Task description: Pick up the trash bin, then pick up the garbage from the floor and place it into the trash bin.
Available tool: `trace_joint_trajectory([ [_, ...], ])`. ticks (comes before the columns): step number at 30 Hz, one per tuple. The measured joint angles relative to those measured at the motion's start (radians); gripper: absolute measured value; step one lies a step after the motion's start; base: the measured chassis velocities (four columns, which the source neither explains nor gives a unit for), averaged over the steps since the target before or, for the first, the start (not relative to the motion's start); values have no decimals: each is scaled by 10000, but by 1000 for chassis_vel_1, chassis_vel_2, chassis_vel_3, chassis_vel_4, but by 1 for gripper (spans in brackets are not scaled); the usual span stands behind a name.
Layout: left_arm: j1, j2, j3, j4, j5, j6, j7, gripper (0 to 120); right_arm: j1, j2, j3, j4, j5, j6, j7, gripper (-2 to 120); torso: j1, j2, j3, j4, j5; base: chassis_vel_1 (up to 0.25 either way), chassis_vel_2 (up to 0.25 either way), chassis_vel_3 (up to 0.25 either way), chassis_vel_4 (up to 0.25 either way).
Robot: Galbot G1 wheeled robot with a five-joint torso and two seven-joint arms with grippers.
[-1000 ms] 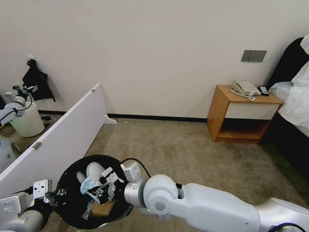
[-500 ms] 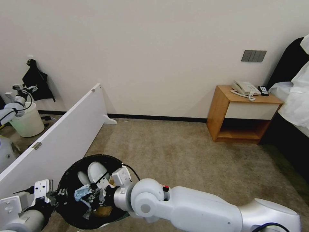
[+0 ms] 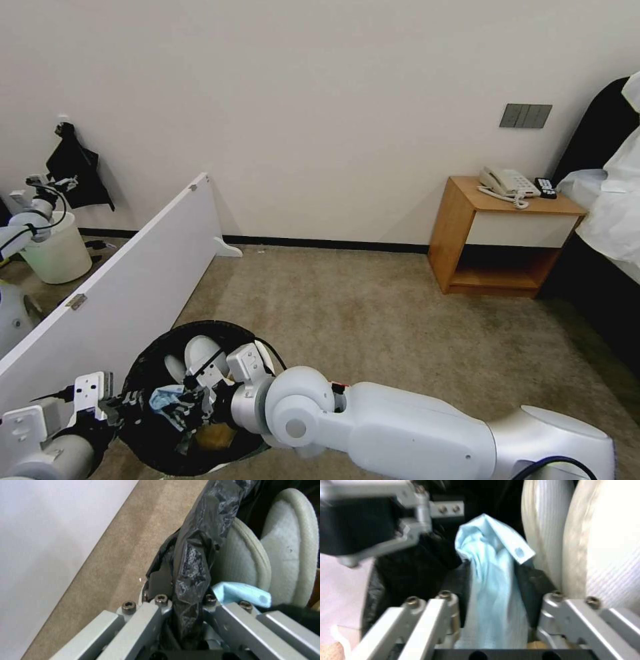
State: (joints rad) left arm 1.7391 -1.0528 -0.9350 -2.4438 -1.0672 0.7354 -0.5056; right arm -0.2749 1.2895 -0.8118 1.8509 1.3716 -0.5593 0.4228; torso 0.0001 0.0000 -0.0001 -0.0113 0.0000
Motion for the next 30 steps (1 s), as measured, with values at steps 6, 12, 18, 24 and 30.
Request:
trace_joint_trajectory([
  [6, -27, 2, -56, 60, -46, 0, 7, 3, 128, -125, 221, 279, -20, -34, -218, 64, 0, 0, 0, 1, 0, 0, 0, 0, 0],
  [12, -93, 1, -72, 161, -102, 0, 12, 3, 144, -443, 368, 741, -47, -32, -288, 83, 0, -1, 0, 0, 1, 0, 0, 0, 0],
  [18, -196, -1, -69, 277, -152, 0, 24, 3, 82, -822, 480, 1179, -56, -44, -329, 99, 0, 0, 0, -1, 1, 0, 0, 0, 0],
  [24, -200, 70, -105, 313, -204, 0, 39, 3, 129, -930, 482, 1333, -44, -57, -338, 100, 0, 0, 0, 0, 1, 0, 0, 0, 0],
  [30, -175, 93, -139, 351, -228, 0, 50, 3, 206, -1125, 538, 1573, -15, -65, -326, 100, 0, 0, 0, 0, 1, 0, 0, 0, 0],
])
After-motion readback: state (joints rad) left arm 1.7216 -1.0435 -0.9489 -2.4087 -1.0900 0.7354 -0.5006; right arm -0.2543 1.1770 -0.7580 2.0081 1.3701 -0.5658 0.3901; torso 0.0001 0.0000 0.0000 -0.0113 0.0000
